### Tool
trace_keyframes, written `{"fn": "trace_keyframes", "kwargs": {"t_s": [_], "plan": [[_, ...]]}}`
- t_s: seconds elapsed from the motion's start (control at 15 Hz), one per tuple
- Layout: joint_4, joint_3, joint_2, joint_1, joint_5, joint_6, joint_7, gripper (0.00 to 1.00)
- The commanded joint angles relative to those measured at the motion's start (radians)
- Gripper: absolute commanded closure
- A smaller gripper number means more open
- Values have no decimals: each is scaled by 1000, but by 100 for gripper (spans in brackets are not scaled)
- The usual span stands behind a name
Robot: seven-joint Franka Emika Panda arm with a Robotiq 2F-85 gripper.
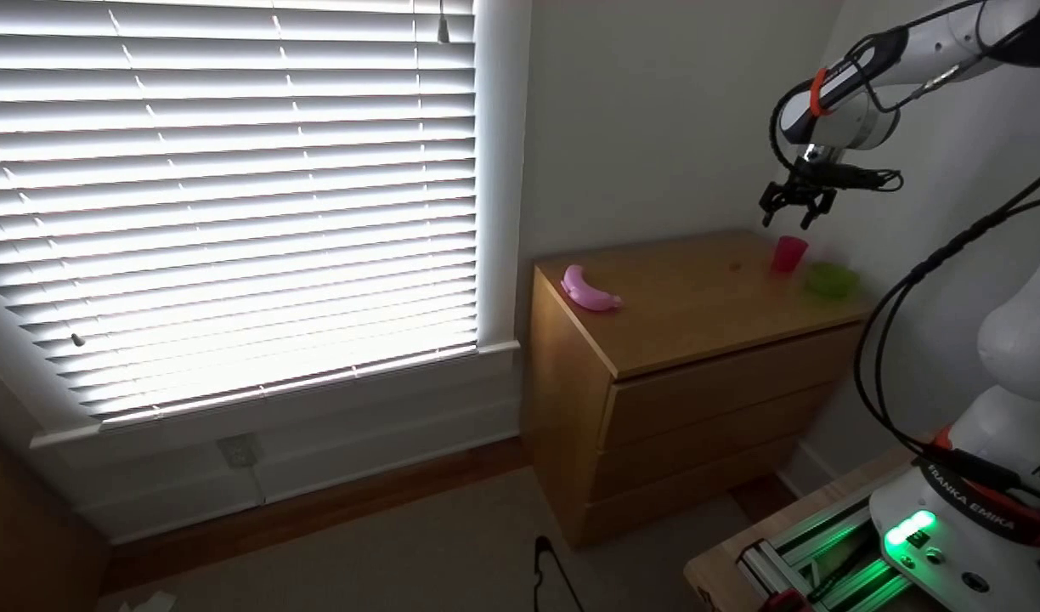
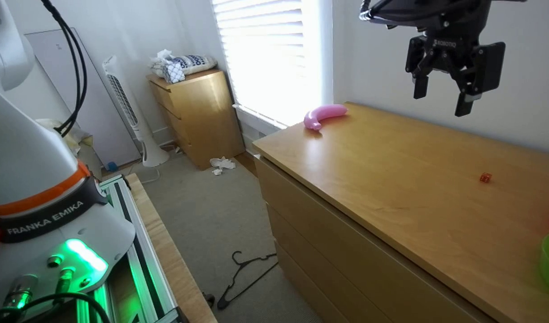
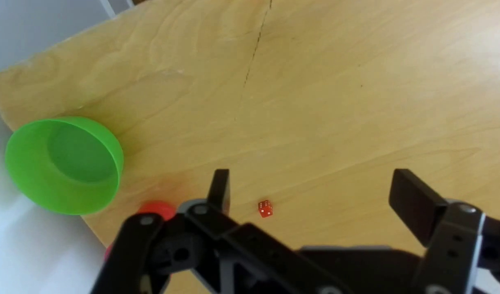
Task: Put the die in the green bowl
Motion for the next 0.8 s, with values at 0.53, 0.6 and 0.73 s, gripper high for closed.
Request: {"fn": "trace_keyframes", "kwargs": {"t_s": [0.53,0.6,0.73], "plan": [[184,46,153,-60,-4,-3,6,0],[186,46,153,-60,-4,-3,6,0],[220,63,195,-70,-1,0,-29,0]]}}
